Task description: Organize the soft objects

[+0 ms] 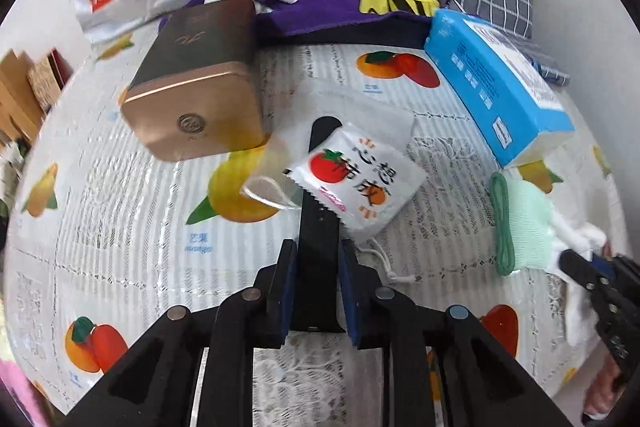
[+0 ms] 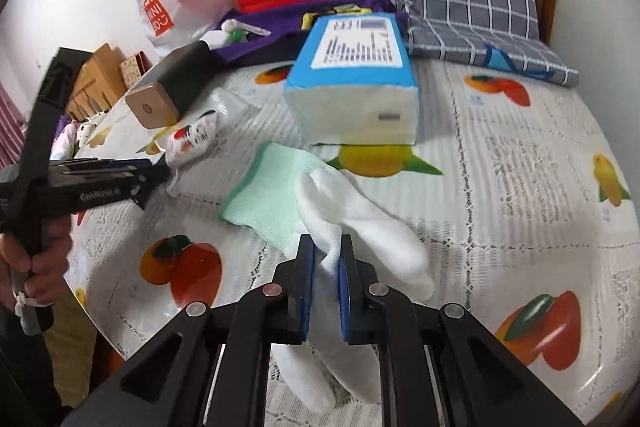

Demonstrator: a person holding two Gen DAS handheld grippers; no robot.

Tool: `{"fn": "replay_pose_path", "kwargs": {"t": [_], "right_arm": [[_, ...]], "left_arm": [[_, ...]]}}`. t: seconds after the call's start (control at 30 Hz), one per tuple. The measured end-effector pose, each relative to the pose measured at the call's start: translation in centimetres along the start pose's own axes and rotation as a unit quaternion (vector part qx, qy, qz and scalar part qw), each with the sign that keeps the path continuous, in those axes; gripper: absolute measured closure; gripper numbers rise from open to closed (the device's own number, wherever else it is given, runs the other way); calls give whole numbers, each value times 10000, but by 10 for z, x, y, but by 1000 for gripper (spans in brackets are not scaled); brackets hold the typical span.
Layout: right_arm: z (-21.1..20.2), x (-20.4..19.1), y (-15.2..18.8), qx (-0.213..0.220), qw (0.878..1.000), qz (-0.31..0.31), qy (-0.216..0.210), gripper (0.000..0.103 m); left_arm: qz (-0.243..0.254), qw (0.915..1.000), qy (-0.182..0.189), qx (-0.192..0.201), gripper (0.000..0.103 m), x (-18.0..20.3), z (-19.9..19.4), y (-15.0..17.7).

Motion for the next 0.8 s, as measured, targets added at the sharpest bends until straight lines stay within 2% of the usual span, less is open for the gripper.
{"fn": "replay_pose_path", "kwargs": {"t": [0.1,0.23,0.33,0.37,0.4,0.47,0.5,0.6,0.7,0.77,0.8], "right_arm": [[4,2,-1,-29,10000,6,12,91],[6,5,-4,-27,10000,40,-28,88],[6,5,-7,-23,9999,69,-129,84],[6,5,-9,-20,9999,68,-139,76],[6,4,-10,-1,9999,62,-132,62],[6,1,-14,71,9999,30,-131,46],[7,-1,-15,93,9999,7,-136,45],[15,-6,-17,2,9999,-26,-102,40],[26,-12,-19,75,9999,-129,62,34],[31,-14,-20,109,9994,-212,246,34],[33,-14,-20,111,9987,-282,407,37]], "left_arm": [[-130,9993,-344,3,83,-26,-4,2],[-400,9991,142,-68,80,-42,-5,5],[-381,9992,138,-29,78,-43,-3,4],[-329,9994,91,13,77,-42,-2,3],[-288,9996,53,35,71,-40,-1,2],[-194,9998,41,77,62,-36,4,-3],[-153,9998,14,86,60,-33,5,-3],[-52,9998,-145,111,61,-31,8,-7],[-137,9997,-135,173,82,-35,8,-11],[-255,9995,50,157,82,-38,7,-12],[-261,9995,112,168,83,-39,7,-12]]}}
Point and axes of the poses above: each gripper's, at about its wrist camera, not at the fingertips, and z roughly the way its jaws point, x to its right, y to its underside, the point moved 7 cm from there along z, roughly the way its jaws point
